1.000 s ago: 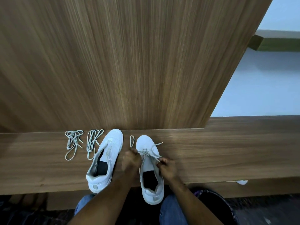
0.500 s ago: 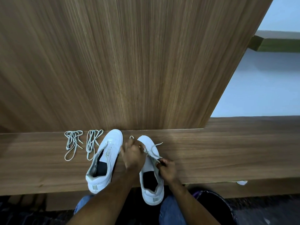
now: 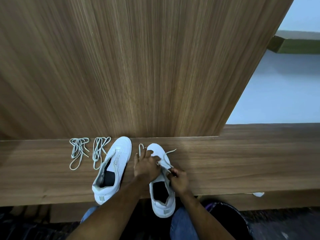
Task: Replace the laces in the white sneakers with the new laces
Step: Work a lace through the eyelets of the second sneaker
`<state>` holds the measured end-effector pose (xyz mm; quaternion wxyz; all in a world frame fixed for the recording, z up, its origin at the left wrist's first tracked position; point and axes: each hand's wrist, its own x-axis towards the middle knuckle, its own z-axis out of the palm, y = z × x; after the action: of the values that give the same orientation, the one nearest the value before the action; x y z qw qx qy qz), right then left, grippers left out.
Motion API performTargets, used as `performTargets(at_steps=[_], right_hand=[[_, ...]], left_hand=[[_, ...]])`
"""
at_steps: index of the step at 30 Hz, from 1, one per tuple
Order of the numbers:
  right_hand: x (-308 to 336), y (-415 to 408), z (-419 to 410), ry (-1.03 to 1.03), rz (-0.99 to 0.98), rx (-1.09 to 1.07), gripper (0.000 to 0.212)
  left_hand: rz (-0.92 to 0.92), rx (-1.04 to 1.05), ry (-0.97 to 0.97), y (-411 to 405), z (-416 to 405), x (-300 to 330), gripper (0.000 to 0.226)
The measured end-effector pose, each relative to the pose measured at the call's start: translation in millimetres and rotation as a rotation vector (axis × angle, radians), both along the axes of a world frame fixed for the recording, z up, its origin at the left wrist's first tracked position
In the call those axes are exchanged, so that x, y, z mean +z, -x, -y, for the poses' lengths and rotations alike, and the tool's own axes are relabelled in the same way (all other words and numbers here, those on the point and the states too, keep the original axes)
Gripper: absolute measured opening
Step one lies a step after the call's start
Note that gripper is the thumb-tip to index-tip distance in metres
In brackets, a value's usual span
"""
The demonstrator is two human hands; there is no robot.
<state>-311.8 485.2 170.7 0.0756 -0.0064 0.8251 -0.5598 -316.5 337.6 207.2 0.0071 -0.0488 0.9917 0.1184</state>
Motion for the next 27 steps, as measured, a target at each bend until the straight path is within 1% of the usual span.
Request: performTargets(at_steps=[2,5,7,8,9,10,11,13,14,15,16,17,18,20,21,23,24,25,27], right_hand=[[-1.0,-0.5,0.0,-0.023,-0.011,0.018,0.038],[-1.4,-0.8,0.8,-0.047,-0.007,0.024,0.023],[-2.9,0.1,0.6,-0.056,-0.013,0.015,0.03],[-3.8,0.1,0.1,-0.062,-0.011,0.011,0.036],[-3.4,0.1,0.1,-0.062,-0.005,0.01,0.039],[-2.4,0.1,0.0,-0.062,0.003,0.009,0.039],[-2.0,0.4,0.0,-0.066,0.009,0.002,0.038],[-1.5,0.4,0.2,-0.087,0.025,-0.009,0.039],[-1.3,0.0,0.4,-0.093,0.03,-0.008,0.042],[-1.2,-0.5,0.7,-0.093,0.032,-0.009,0.043],[-0.9,-0.7,0.7,-0.087,0.037,-0.01,0.043],[-0.7,-0.9,0.4,-0.081,0.041,-0.011,0.043],[-0.9,-1.0,0.3,-0.083,0.043,-0.014,0.042],[-0.1,-1.2,0.8,-0.09,0.047,-0.014,0.041],[1.3,-1.6,0.8,-0.087,0.048,-0.008,0.041],[4.1,-1.9,0.6,-0.084,0.035,0.008,0.042],[4.5,-1.9,0.3,-0.086,0.027,0.015,0.04],[4.6,-2.1,0.4,-0.093,0.019,0.017,0.036],[4.8,-2.8,0.6,-0.11,0.0,0.023,0.023]], left_hand=[[0.065,0.009,0.089,1.0,-3.5,3.2,0.035],[0.059,0.008,0.199,-0.2,-6.5,3.1,0.033],[0.011,0.0,0.232,-2.7,-5.1,3.1,0.032],[-0.035,0.031,0.197,-3.7,-4.9,4.5,0.03],[-0.105,0.108,0.102,-3.4,-3.2,6.4,0.026],[-0.199,0.234,-0.036,-1.8,-0.2,8.1,0.021],[-0.278,0.409,-0.216,-0.1,3.9,13.1,0.018],[-0.384,0.735,-0.637,6.2,17.1,26.5,0.015],[-0.424,0.833,-0.788,9.6,25.7,29.1,0.015],[-0.428,0.893,-0.867,11.5,32.5,32.3,0.016],[-0.404,0.892,-0.892,12.8,37.3,33.4,0.014],[-0.344,0.858,-0.855,13.4,40.4,32.3,0.007],[-0.281,0.785,-0.784,13.0,40.7,29.6,0.006],[-0.178,0.585,-0.564,10.0,34.9,21.6,0.029],[-0.154,0.471,-0.456,7.1,29.5,19.5,0.035],[-0.117,0.216,-0.262,3.5,17.6,13.4,0.037],[-0.065,0.112,-0.162,0.9,10.9,11.9,0.036],[0.003,0.052,-0.076,-0.8,5.2,10.0,0.035],[0.079,0.047,0.034,-2.3,-3.0,9.3,0.034]])
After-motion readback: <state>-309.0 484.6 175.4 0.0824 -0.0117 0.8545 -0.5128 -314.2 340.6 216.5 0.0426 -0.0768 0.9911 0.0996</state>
